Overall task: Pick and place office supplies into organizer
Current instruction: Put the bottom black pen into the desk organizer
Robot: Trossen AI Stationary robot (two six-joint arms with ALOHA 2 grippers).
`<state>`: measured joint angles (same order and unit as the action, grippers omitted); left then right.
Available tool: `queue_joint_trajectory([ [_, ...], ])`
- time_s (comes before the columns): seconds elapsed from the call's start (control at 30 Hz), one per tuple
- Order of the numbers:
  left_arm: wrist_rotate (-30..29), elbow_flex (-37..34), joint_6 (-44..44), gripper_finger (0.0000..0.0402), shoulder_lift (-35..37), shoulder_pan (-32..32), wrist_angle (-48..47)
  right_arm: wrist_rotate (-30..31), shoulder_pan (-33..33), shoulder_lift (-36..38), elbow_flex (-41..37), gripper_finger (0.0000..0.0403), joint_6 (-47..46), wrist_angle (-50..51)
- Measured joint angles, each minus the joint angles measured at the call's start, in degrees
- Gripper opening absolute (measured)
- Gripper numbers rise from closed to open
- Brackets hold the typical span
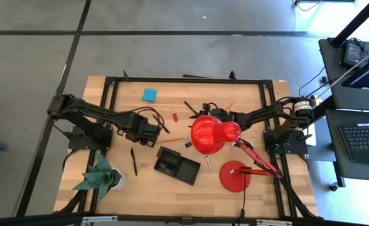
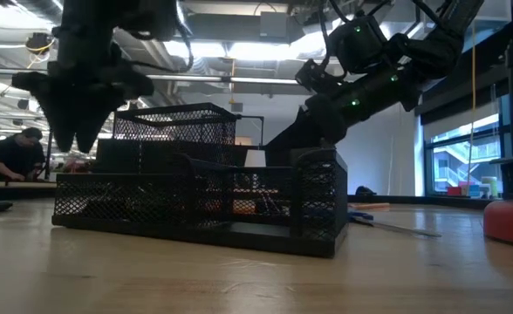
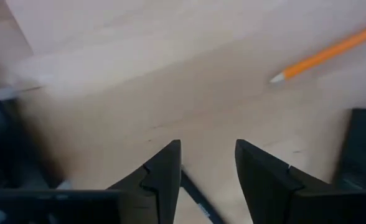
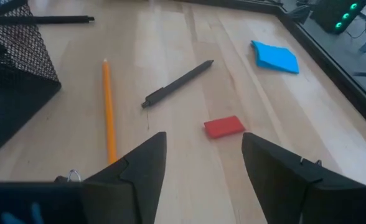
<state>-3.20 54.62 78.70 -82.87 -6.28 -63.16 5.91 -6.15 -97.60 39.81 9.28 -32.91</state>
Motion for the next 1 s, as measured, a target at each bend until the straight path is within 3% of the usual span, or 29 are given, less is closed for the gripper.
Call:
queue_joint_trajectory([
  [0.47,0.7,-0.3,0.5,0.0134,-2.8,-2.6,-11.6,-0.2,0.0,0.0,0.0,0.0212,-0.2,0.0],
  [0.67,1.6,-6.3,-0.5,0.0120,0.6,-2.1,-11.4,-0.1,0.0,0.0,0.0,0.0212,-0.2,-0.1],
  [0.87,1.7,-12.5,5.9,0.0109,8.6,-1.1,-2.2,-0.1,0.0,0.0,0.0,0.0212,-0.2,-0.4],
  [1.0,1.4,-13.3,7.0,0.0113,10.1,-1.5,2.3,-0.2,-0.2,0.0,0.0,0.0212,-0.2,-0.8],
])
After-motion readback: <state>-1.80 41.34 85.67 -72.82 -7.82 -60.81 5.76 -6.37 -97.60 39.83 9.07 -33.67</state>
